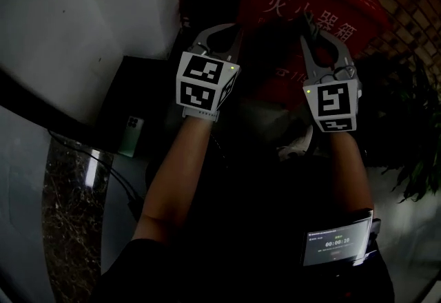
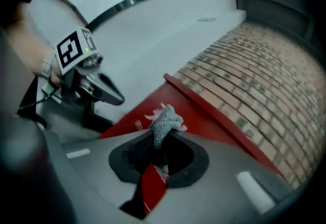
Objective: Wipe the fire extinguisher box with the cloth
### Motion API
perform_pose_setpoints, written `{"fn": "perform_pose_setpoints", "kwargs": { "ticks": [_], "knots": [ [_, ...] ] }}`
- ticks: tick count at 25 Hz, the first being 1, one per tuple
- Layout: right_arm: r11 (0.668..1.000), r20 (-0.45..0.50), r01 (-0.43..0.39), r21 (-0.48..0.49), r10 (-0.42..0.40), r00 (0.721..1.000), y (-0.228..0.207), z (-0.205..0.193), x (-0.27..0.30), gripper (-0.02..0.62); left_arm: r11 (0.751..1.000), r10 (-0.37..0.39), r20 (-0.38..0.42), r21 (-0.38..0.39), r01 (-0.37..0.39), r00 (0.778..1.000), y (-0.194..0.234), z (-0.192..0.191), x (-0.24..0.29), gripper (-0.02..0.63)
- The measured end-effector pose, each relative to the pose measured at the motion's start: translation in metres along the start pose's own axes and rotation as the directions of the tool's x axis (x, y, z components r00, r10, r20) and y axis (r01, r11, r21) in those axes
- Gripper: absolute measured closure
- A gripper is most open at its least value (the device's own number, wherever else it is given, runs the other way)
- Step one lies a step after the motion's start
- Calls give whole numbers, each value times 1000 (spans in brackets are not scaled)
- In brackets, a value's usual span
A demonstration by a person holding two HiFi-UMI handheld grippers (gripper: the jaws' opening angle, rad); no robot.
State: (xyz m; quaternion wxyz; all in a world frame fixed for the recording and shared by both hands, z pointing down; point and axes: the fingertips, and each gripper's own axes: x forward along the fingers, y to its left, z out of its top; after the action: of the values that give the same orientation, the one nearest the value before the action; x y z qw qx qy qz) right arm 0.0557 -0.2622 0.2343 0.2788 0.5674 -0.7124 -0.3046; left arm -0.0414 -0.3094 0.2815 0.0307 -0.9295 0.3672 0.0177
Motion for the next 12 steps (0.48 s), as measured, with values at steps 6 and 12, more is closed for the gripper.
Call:
{"fn": "perform_pose_setpoints", "kwargs": {
  "ticks": [6, 12],
  "knots": [
    [955, 148, -116, 274, 78, 986, 64, 66, 54, 549, 997, 69, 17, 38, -70, 997, 58, 10, -22, 603],
    [658, 302, -174, 732, -85, 949, 86, 109, 99, 548, 986, 107, 21, 125, -109, 994, 109, 14, -49, 603]
  ]
}}
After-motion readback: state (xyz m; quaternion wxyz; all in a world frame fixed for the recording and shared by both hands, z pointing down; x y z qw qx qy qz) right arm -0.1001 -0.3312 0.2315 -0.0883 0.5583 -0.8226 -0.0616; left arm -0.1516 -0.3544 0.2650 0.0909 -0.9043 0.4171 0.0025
